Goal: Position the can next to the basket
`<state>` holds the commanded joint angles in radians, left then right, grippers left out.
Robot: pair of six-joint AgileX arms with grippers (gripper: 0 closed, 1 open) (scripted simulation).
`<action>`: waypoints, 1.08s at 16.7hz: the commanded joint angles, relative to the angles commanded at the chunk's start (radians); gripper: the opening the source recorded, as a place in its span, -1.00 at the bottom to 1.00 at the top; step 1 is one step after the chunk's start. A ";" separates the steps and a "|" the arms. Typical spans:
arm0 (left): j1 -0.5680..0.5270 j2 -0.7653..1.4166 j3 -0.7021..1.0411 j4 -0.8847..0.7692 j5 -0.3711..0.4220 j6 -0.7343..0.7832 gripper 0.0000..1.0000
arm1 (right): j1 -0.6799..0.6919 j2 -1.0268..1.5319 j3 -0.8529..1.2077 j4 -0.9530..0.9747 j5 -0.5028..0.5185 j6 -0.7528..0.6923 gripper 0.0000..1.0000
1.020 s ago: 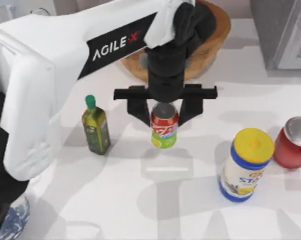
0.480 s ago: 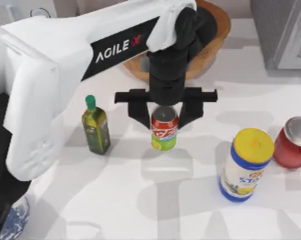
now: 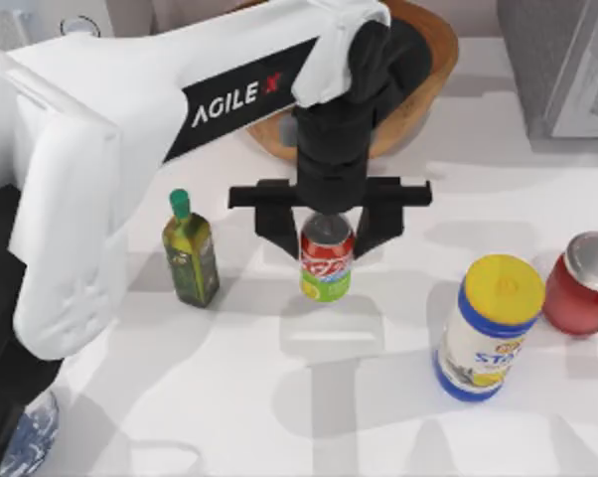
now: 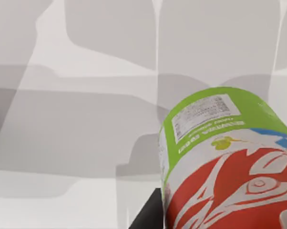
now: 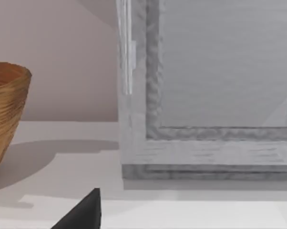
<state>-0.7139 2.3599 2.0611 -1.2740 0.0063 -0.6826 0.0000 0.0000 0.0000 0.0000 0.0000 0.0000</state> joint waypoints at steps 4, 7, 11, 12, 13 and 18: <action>0.000 0.000 0.000 0.000 0.000 0.000 0.06 | 0.000 0.000 0.000 0.000 0.000 0.000 1.00; 0.000 0.000 0.000 0.000 0.000 0.000 0.51 | 0.000 0.000 0.000 0.000 0.000 0.000 1.00; 0.000 0.000 0.000 0.000 0.000 0.000 1.00 | 0.000 0.000 0.000 0.000 0.000 0.000 1.00; 0.000 0.000 0.000 0.000 0.000 0.000 1.00 | 0.000 0.000 0.000 0.000 0.000 0.000 1.00; 0.000 0.000 0.000 0.000 0.000 0.000 1.00 | 0.000 0.000 0.000 0.000 0.000 0.000 1.00; 0.000 0.000 0.000 0.000 0.000 0.000 1.00 | 0.000 0.000 0.000 0.000 0.000 0.000 1.00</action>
<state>-0.7139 2.3599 2.0611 -1.2740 0.0063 -0.6826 0.0000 0.0000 0.0000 0.0000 0.0000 0.0000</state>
